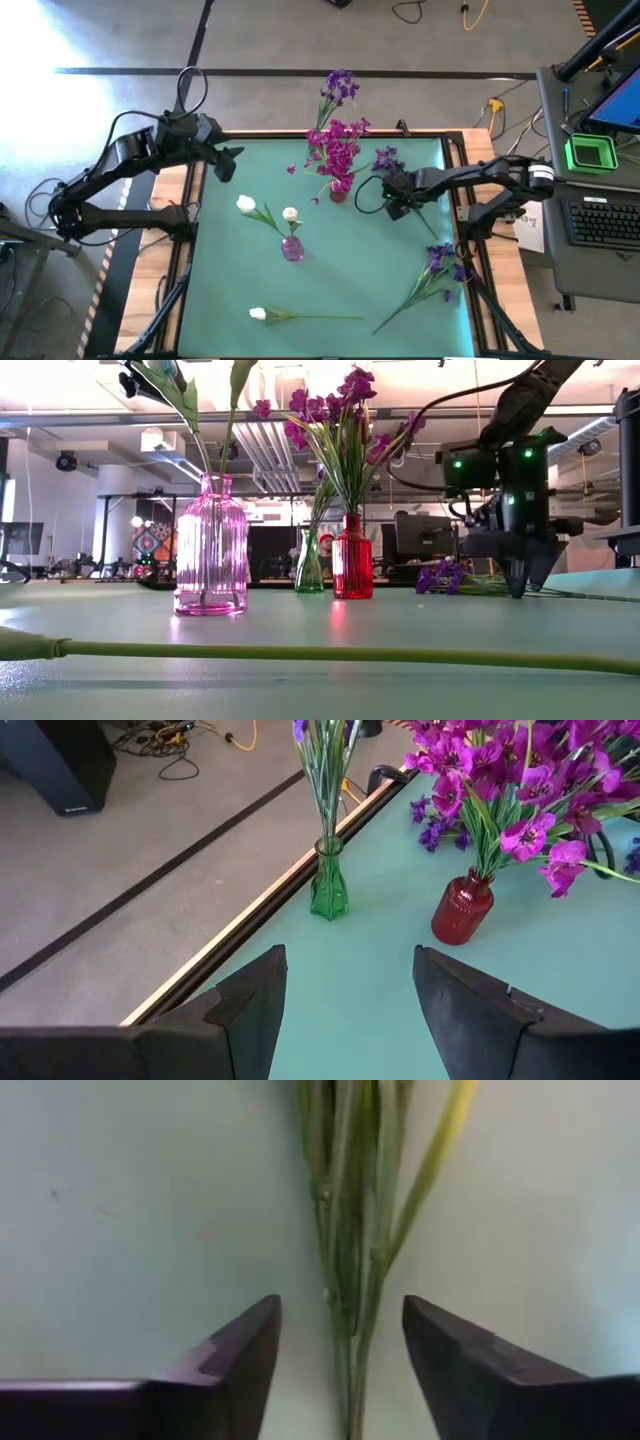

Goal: Sort flowers into vase by color
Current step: Put the top purple flower into the green vase

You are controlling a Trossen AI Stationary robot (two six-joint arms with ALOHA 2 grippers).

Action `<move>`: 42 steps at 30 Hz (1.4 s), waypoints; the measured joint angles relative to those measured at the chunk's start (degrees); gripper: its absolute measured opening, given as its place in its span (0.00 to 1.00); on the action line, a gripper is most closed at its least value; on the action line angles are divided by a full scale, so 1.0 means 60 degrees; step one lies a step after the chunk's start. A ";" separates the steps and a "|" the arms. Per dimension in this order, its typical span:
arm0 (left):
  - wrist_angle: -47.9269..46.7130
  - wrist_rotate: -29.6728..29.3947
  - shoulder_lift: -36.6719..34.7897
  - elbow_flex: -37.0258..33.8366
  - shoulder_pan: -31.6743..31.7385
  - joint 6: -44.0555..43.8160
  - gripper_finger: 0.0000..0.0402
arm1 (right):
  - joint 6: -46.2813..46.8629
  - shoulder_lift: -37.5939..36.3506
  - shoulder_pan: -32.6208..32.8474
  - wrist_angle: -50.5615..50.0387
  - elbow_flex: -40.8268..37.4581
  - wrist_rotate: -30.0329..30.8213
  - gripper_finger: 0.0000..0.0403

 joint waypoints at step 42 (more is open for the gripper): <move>0.3473 0.1263 0.0063 -0.0005 0.0011 0.1968 0.52 | -0.3989 -0.5601 -0.0297 0.4455 0.1321 0.4078 0.03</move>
